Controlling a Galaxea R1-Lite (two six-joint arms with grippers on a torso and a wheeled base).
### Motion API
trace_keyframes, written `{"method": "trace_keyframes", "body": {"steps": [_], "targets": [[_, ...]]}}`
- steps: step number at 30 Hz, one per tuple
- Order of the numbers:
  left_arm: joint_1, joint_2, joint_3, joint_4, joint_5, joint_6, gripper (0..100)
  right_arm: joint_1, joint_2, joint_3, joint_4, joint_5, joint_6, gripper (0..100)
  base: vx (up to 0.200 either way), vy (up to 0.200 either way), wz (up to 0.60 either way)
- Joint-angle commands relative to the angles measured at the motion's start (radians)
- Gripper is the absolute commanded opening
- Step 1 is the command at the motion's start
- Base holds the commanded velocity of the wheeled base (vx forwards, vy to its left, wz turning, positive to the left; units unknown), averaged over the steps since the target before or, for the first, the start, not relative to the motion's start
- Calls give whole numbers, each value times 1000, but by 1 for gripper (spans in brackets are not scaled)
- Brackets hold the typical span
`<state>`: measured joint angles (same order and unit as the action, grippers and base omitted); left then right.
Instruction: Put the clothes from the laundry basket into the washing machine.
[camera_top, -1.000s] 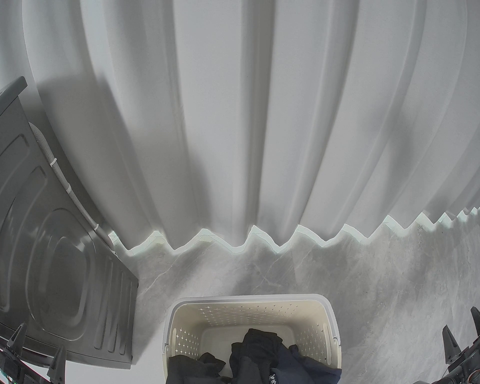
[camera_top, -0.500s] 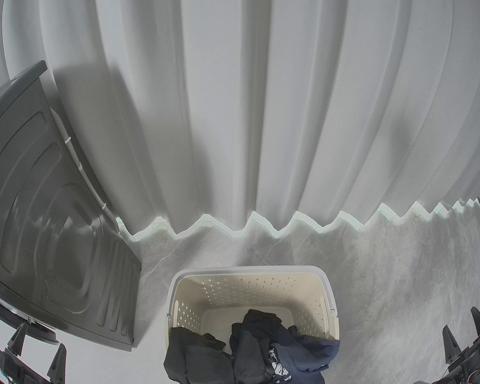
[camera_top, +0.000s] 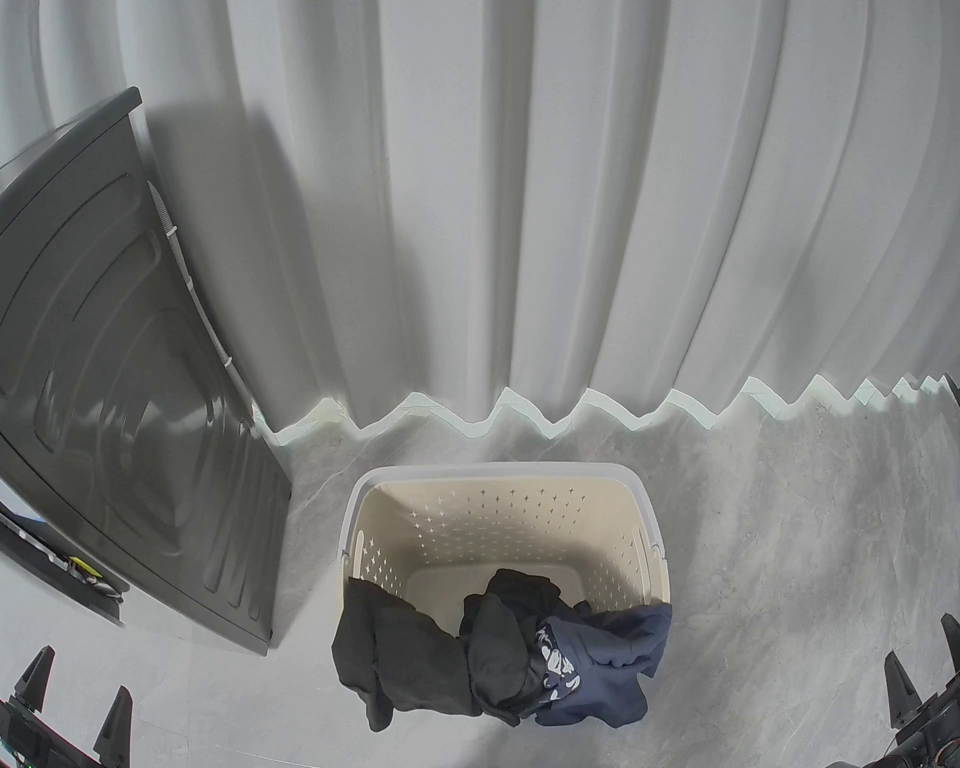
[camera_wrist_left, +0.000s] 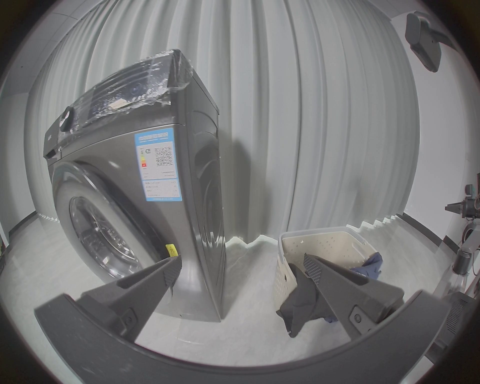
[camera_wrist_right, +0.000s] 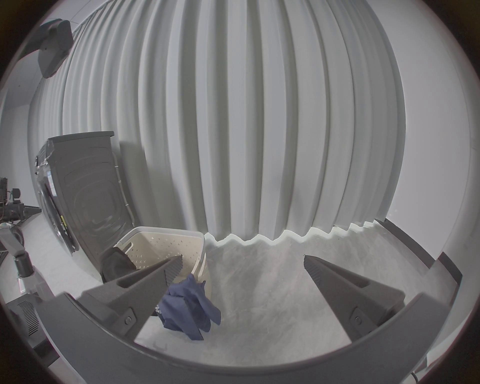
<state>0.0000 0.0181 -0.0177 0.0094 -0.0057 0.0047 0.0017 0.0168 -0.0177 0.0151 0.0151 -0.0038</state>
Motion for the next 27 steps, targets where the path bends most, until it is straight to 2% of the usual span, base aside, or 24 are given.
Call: {"method": "trace_keyframes", "body": {"steps": [1, 13, 25, 27], "targets": [[0, -18, 16, 0, 0, 0, 100, 0, -14, 10, 0, 0, -1, 100, -200, 0, 0], [0, -18, 16, 0, 0, 0, 100, 0, -14, 10, 0, 0, -1, 100, -200, 0, 0], [0, -18, 16, 0, -2, 0, 100, 0, -14, 10, 0, 0, -1, 100, 0, 0, 0], [0, -18, 16, 0, -2, 1, 100, 0, -14, 10, 0, 0, -1, 100, 0, 200, 0]]}}
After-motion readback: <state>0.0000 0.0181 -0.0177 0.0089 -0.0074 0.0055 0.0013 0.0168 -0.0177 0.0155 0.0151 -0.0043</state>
